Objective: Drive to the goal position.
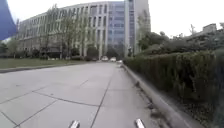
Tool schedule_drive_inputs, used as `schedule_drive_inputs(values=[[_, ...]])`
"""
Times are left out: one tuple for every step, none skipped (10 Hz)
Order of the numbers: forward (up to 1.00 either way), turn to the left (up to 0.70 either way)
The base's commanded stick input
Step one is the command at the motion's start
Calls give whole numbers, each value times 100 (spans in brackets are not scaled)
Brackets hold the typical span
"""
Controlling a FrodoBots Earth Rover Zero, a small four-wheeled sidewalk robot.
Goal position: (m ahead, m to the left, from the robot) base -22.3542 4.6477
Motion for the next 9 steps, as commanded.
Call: schedule_drive_inputs(values=[[0,70],[0,70],[0,70],[0,70],[0,70],[0,70],[0,70],[0,70],[0,70]])
